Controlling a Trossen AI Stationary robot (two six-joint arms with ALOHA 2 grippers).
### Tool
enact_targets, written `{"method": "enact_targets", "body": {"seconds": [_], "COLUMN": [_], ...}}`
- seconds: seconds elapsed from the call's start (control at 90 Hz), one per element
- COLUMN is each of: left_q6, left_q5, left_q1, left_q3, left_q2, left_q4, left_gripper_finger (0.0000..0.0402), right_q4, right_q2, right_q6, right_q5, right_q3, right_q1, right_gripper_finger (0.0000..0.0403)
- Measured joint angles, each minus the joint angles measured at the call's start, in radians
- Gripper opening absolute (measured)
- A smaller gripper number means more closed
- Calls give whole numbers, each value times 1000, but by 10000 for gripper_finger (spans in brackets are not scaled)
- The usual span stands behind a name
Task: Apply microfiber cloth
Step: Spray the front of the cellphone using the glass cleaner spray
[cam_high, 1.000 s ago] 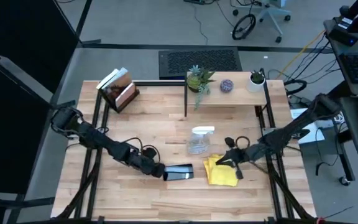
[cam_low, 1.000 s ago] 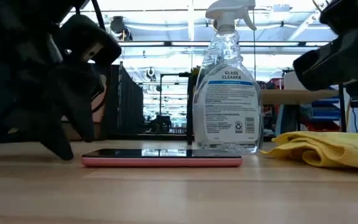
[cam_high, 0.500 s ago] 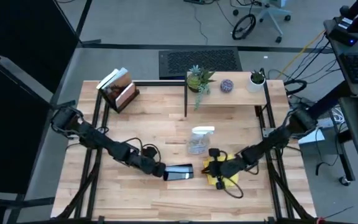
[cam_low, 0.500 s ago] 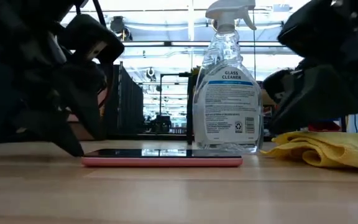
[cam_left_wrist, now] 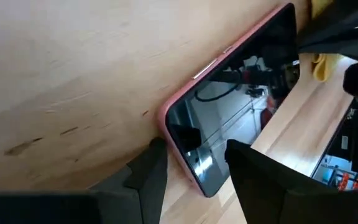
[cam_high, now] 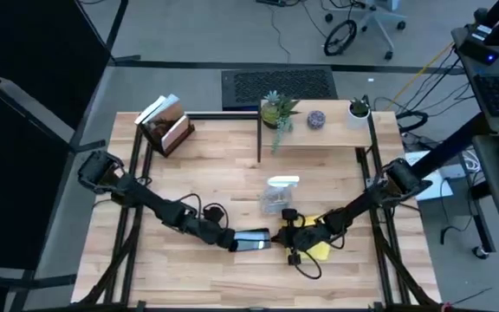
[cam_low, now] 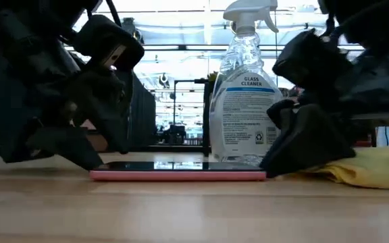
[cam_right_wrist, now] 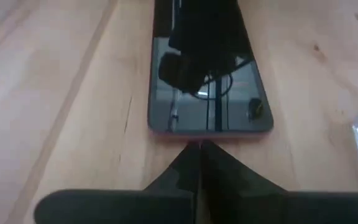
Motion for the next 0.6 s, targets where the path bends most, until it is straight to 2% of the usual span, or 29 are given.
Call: {"method": "enact_targets", "body": {"seconds": [0.289, 0.6], "left_q6": [50, 106], "left_q5": [-25, -88], "left_q1": [-2, -3], "left_q3": [0, -3], "left_q2": [5, 10], "left_q4": [6, 71], "left_gripper_finger": [154, 154], "right_q4": [85, 125], "right_q2": [47, 52], "right_q6": [122, 120], "right_q5": [33, 44], "right_q3": [2, 2], "right_q1": [-4, -6], "right_gripper_finger": [0, 0]}}
